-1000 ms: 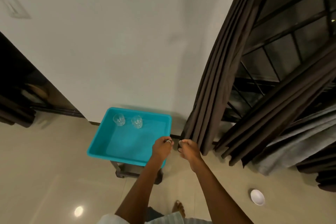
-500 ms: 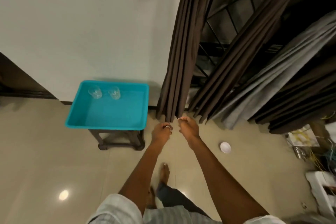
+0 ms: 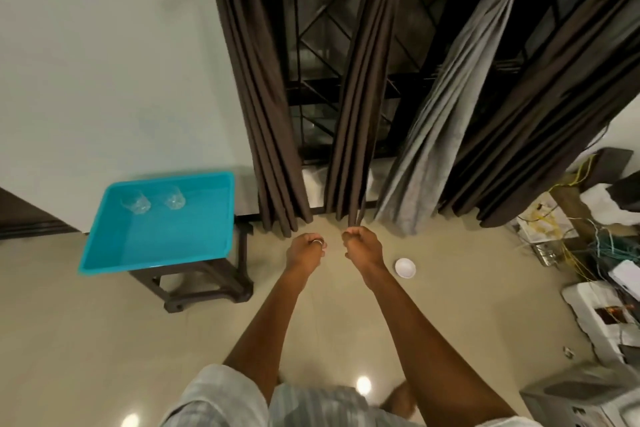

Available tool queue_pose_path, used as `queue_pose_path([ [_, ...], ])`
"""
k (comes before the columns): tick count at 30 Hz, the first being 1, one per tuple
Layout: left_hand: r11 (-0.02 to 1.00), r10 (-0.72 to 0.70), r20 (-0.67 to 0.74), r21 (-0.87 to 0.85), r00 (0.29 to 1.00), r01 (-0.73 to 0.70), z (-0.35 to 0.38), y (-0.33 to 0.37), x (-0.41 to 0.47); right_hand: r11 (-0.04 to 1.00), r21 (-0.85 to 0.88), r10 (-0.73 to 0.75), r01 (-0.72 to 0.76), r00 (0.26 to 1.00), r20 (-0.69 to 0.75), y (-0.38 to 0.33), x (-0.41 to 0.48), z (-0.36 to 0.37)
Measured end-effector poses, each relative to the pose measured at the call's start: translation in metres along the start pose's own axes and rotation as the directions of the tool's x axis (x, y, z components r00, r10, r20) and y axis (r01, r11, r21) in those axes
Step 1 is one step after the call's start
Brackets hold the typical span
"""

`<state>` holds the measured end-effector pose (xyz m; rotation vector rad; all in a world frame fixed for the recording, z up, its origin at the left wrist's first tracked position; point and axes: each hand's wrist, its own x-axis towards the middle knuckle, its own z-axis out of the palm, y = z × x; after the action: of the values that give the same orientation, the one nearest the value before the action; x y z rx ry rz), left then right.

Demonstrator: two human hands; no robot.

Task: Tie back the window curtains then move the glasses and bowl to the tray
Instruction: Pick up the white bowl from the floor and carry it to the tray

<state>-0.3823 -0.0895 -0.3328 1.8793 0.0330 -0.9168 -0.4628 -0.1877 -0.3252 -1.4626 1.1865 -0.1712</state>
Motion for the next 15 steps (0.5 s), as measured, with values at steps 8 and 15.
queue_pose_path([
  [8, 1.0, 0.01, 0.064, 0.012, 0.998, -0.011, 0.158, 0.01, -0.031, 0.998, -0.001, 0.062, -0.062, 0.995, -0.082, 0.053, 0.034, -0.172],
  [15, 0.999, -0.014, 0.1, 0.034, 0.995, 0.01, 0.242, 0.014, -0.041, 0.992, -0.017, 0.12, -0.122, 0.989, -0.084, 0.074, 0.063, -0.245],
])
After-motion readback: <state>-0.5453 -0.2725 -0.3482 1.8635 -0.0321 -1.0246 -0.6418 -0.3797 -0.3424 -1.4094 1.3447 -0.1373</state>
